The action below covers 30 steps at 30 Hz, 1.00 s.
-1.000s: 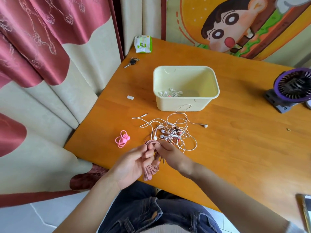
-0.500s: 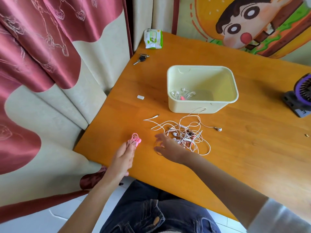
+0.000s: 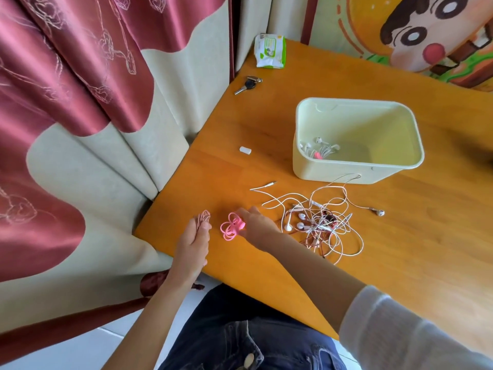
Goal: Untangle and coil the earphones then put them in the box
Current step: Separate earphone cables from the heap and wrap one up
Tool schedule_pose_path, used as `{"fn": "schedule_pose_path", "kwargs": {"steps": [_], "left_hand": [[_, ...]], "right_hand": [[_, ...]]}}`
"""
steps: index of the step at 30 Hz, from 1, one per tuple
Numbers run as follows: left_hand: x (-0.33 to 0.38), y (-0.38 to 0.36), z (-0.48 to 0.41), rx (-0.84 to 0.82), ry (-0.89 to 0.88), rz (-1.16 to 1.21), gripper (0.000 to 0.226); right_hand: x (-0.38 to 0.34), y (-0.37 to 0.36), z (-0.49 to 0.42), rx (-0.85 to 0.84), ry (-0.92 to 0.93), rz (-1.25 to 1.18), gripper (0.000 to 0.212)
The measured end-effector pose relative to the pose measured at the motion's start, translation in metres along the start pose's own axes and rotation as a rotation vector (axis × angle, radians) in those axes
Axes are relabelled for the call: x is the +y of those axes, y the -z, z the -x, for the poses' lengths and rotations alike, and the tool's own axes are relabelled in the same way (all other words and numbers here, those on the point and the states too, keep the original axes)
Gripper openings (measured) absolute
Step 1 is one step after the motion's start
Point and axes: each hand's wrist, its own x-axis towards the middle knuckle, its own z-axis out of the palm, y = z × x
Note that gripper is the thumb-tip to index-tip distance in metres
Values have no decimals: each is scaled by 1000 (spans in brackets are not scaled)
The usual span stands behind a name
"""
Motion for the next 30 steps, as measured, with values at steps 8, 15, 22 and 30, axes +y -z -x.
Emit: {"fn": "schedule_pose_path", "kwargs": {"steps": [8,15,22,30], "left_hand": [[-14,5,-16,-12,60,-20,6],[-8,-11,-21,-244,115,-2,28],[6,-24,-23,-328,11,-47,11],[10,-32,-21,-306,20,70,5]], "right_hand": [[16,10,23,69,150,-280,23],[24,18,52,134,266,-510,32],[18,24,63,213,267,-741,50],[3,19,72,215,119,-961,27]]}}
